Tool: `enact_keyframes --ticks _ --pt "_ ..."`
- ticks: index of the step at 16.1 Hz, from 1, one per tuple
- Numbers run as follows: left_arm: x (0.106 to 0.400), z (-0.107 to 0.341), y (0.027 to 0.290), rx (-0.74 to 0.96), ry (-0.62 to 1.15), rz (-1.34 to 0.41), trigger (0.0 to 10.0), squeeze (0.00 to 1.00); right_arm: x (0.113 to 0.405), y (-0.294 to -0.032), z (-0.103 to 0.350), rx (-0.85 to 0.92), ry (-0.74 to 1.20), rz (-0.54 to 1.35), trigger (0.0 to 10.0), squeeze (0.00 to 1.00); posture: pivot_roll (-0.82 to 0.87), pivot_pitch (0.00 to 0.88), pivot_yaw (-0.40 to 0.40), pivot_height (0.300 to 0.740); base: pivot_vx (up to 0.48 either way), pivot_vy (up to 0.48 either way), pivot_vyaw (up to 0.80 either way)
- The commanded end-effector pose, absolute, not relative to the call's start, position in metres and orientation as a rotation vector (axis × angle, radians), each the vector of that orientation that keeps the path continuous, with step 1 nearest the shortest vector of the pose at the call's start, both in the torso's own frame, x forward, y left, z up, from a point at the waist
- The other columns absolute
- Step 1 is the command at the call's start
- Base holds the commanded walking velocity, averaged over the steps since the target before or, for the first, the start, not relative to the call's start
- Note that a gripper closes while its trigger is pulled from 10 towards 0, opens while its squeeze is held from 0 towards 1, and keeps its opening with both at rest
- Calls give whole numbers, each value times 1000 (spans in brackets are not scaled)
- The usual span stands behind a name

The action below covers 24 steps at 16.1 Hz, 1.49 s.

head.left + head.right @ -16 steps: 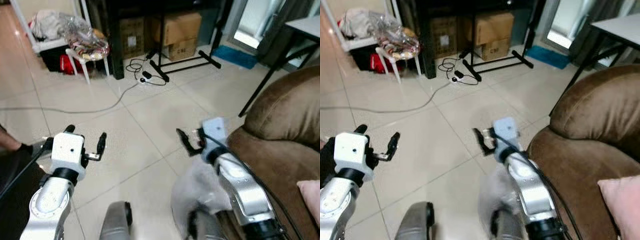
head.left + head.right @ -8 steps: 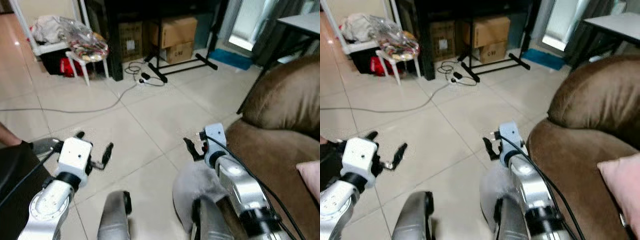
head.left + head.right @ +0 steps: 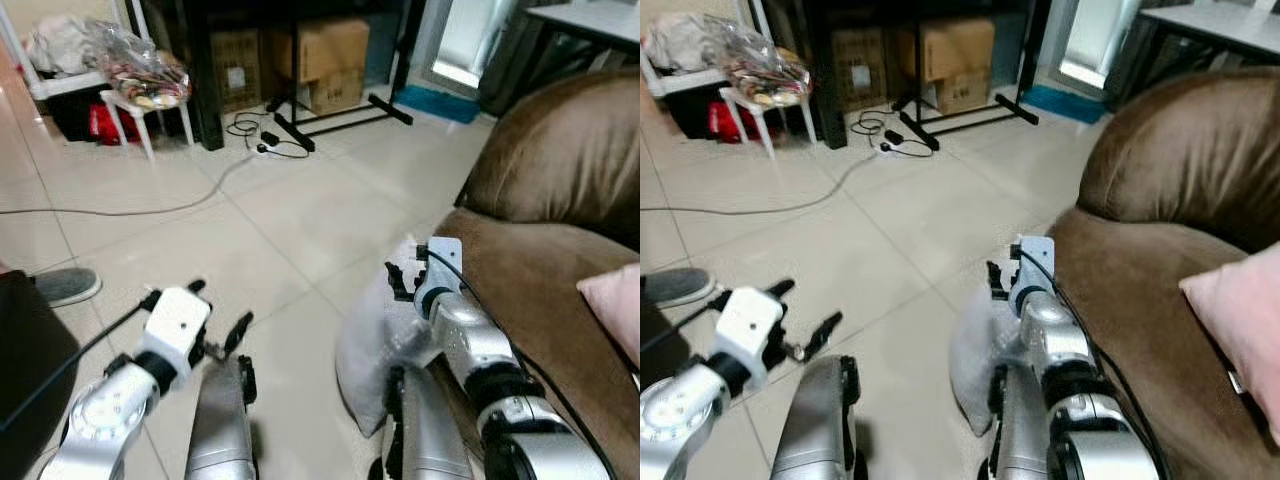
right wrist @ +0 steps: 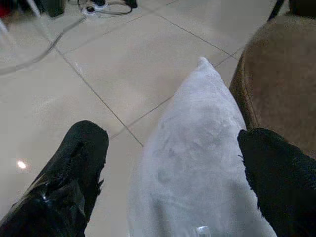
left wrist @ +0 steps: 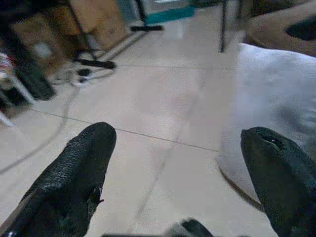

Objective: Move the pillow to the sofa from floor

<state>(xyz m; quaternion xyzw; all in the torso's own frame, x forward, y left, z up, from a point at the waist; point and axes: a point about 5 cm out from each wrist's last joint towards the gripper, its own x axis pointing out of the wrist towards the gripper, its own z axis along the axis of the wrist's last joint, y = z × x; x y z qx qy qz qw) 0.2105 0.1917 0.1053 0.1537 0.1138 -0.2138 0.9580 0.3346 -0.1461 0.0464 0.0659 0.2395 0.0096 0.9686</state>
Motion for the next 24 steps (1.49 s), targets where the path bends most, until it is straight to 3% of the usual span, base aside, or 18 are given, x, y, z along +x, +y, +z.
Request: enact_keyframes --ticks 1,12,13,18,19,20,21,24 --pt "210 110 187 306 224 -489 10000 588 340 -150 50 140 464 6 10000 1000 23 0 -50 481 0 0 0" --pt "166 121 189 270 316 -593 10000 584 339 -177 40 -48 516 -115 10000 973 0 178 -62 481 0 0 0" --pt "159 121 188 251 333 -613 10000 580 334 -175 32 -25 573 -103 10000 0 -3 184 -63 481 0 0 0" --pt "145 124 176 189 348 -656 10000 584 331 -155 26 146 579 -22 10000 0 -1 191 -85 481 0 0 0" --pt "143 124 176 181 353 -652 10000 584 333 -149 29 188 562 19 9098 0 0 192 -91 481 0 0 0" --pt "142 124 176 176 357 -650 10000 580 334 -143 30 216 551 67 5922 0 0 193 -93 481 0 0 0" --pt "140 124 175 172 361 -652 10000 580 332 -137 28 194 573 114 5059 0 1 193 -97 481 0 0 0" --pt "137 122 171 160 372 -667 10000 573 321 -130 14 22 667 190 3882 0 -3 184 -105 481 0 0 0"
